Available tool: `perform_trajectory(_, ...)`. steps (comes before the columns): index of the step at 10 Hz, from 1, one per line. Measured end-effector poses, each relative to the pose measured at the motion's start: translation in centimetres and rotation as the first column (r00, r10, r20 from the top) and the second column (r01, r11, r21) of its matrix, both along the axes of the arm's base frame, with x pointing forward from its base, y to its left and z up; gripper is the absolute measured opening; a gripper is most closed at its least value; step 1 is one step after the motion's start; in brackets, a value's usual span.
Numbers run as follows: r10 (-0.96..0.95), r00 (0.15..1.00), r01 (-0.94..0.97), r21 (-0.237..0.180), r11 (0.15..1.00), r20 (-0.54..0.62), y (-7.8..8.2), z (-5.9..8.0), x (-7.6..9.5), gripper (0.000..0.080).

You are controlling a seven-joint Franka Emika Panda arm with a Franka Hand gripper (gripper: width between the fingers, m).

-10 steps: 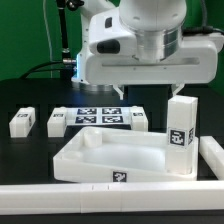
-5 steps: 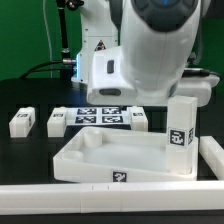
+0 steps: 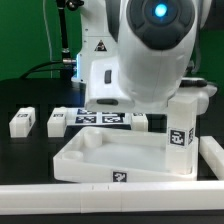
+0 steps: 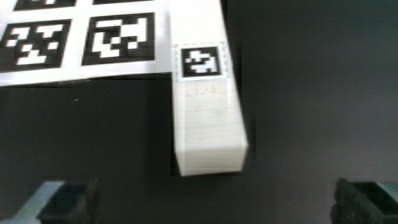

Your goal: Assemble desk

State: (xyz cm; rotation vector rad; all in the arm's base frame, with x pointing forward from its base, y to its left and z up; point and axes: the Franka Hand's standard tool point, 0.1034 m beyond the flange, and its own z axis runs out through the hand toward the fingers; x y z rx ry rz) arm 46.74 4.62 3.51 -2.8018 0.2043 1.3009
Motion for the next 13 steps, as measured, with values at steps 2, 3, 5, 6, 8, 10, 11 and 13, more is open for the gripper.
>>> perform_trajectory(2, -0.001, 1.000, 0.001, -0.004, 1.000, -0.006, 0.0, -1.0, -1.1, 0.0649)
perform_trajectory(3, -0.002, 1.000, 0.002, -0.005, 1.000, -0.014, 0.1, -1.2, -1.5, 0.0649)
perform_trajectory(5, -0.002, 1.000, 0.002, -0.006, 1.000, -0.022, 0.1, -1.4, -1.8, 0.0649)
perform_trajectory(6, -0.003, 1.000, 0.003, -0.007, 1.000, -0.029, 0.2, -1.6, -2.2, 0.0649)
perform_trajectory(8, 0.000, 0.999, -0.001, -0.005, 1.000, -0.038, 0.4, -1.9, -2.7, 0.0649)
perform_trajectory(10, 0.000, 0.999, 0.000, -0.005, 1.000, -0.042, 0.4, -2.1, -3.0, 0.0649)
perform_trajectory(11, 0.000, 0.999, 0.000, -0.005, 1.000, -0.043, 0.4, -2.1, -3.0, 0.0649)
perform_trajectory(13, -0.001, 0.999, 0.001, -0.005, 1.000, -0.043, 0.4, -2.1, -3.0, 0.0640)
